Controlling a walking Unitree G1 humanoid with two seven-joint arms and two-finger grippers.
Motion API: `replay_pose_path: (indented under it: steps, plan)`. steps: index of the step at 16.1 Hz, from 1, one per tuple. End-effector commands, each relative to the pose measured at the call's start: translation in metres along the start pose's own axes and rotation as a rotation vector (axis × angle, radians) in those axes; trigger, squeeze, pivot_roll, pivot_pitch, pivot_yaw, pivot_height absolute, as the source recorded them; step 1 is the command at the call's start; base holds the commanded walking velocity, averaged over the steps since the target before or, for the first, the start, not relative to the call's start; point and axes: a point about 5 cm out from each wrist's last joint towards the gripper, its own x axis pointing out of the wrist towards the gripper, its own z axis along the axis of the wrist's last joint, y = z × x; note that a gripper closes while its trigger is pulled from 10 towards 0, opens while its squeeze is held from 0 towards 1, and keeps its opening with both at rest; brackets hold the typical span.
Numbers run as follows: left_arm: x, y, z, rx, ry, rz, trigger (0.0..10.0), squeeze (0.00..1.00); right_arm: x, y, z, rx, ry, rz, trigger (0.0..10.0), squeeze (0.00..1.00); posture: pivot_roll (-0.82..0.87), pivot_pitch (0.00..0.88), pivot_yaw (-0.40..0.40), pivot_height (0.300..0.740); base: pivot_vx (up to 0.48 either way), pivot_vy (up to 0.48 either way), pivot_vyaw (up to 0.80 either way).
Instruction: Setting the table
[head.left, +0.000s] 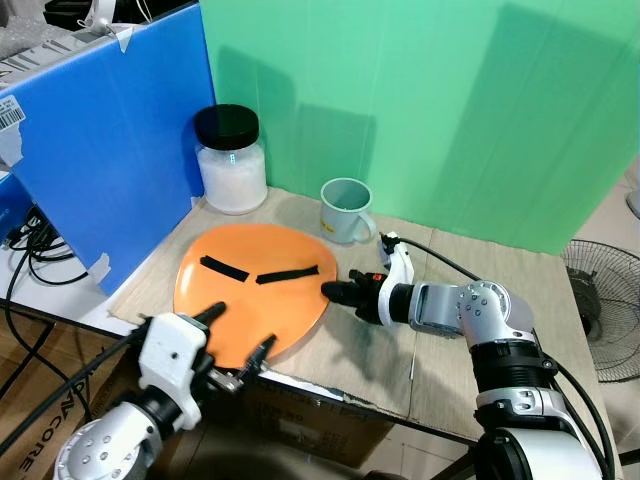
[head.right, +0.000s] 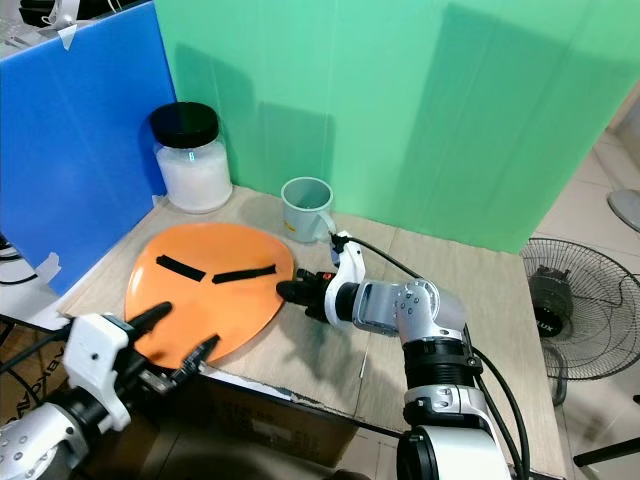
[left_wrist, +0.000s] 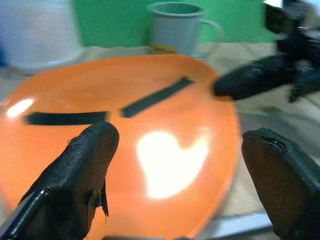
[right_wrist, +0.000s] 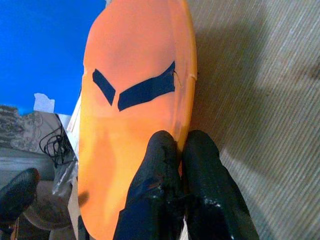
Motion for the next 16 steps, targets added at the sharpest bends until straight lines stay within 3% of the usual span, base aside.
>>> replay_pose_path:
  steps: [1,2,3,4,8,10,14,16]
  plan:
    - [-0.002,0.008,0.007,-0.017,-0.036,0.065,10.0,0.0,-0.002,-0.003,0.003,0.006,-0.027,-0.003,0.0,0.0,-0.06,0.007,-0.037,0.74,0.0,0.0,0.0]
    - [-0.004,0.015,0.011,-0.026,-0.076,0.105,10.0,0.0,-0.004,-0.002,0.006,-0.004,-0.042,0.012,0.0,0.0,-0.06,0.008,-0.032,0.74,0.0,0.0,0.0]
    - [-0.008,0.023,0.013,-0.044,-0.108,0.16,10.0,0.07,-0.008,-0.002,0.009,-0.025,-0.058,0.037,0.0,0.0,-0.06,0.009,-0.03,0.74,0.0,0.0,0.0]
    - [-0.015,0.031,0.013,-0.093,-0.138,0.21,10.0,1.0,-0.015,-0.002,0.013,-0.043,-0.069,0.076,0.0,0.0,-0.06,0.009,-0.026,0.74,0.0,0.0,0.0]
    - [-0.035,0.043,0.0,-0.289,-0.161,0.247,10.0,1.0,-0.037,-0.008,0.02,-0.067,-0.084,0.169,0.0,0.0,-0.05,0.013,-0.018,0.74,0.0,0.0,0.0]
    - [-0.035,0.05,-0.008,-0.382,-0.181,0.247,10.0,1.0,-0.044,-0.008,0.019,-0.075,-0.076,0.226,0.0,0.0,-0.05,0.014,-0.017,0.74,0.0,0.0,0.0]
    - [-0.02,0.055,-0.022,-0.518,-0.177,0.13,10.0,1.0,-0.053,-0.014,0.014,-0.078,-0.055,0.263,0.0,0.0,-0.06,0.022,-0.01,0.74,0.0,0.0,0.0]
    - [0.001,0.05,-0.029,-0.535,-0.128,0.029,10.0,1.0,-0.055,-0.02,0.011,-0.078,-0.043,0.242,0.0,0.0,-0.08,0.031,0.012,0.74,0.0,0.0,0.0]
